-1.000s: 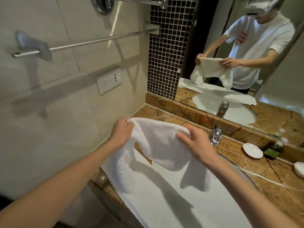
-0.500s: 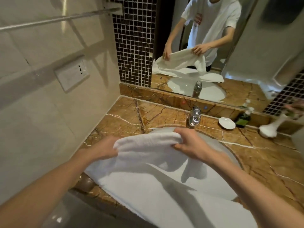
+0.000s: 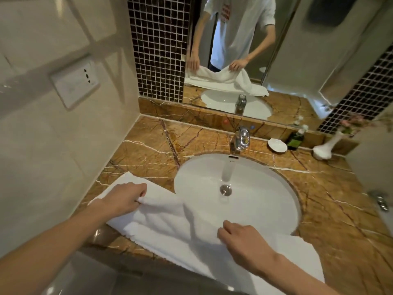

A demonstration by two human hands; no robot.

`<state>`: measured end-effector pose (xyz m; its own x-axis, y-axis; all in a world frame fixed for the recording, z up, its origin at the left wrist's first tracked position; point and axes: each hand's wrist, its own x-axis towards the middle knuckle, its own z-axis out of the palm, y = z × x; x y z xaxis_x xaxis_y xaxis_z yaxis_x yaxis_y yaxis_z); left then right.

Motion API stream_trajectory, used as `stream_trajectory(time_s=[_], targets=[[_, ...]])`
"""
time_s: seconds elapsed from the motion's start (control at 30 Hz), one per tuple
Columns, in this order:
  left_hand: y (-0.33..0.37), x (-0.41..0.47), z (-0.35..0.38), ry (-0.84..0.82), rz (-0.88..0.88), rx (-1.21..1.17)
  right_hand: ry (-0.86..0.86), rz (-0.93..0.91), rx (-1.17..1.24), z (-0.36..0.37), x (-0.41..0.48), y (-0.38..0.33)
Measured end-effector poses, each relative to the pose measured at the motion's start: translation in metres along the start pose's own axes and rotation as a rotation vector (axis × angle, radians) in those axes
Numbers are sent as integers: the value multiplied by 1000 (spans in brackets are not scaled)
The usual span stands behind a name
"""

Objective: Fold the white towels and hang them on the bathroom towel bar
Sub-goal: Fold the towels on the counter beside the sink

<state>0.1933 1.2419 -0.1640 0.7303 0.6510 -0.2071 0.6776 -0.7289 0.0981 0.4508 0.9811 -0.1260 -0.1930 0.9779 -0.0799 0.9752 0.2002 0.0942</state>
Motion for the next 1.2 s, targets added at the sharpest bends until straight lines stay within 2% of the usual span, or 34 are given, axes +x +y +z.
stream_trajectory(time_s=[0.17,0.33,0.4,0.5,0.57,0.67,0.77,0.9,1.0,1.2], targets=[[5,5,-11,232,-48,-173,-98,6,-15,39,4,-22],[16,6,-20,507,-57,-182,-67,27,-10,56,13,-22],[17,5,-19,553,-57,-128,-68,36,-24,58,16,-20],[15,3,-8,516,-77,-18,-64,42,-26,61,17,-20],[13,0,1,428,-134,55,-72,43,-25,63,16,-22],[8,-5,8,224,-255,183,-93,36,-2,62,14,-25],[2,-8,9,145,-424,200,-108,19,39,58,10,-26],[2,-11,13,147,-615,11,-159,102,261,52,13,-25],[8,-15,17,232,-713,-232,-24,139,402,34,25,-21],[8,-27,28,404,-653,-517,171,278,593,2,87,-12]])
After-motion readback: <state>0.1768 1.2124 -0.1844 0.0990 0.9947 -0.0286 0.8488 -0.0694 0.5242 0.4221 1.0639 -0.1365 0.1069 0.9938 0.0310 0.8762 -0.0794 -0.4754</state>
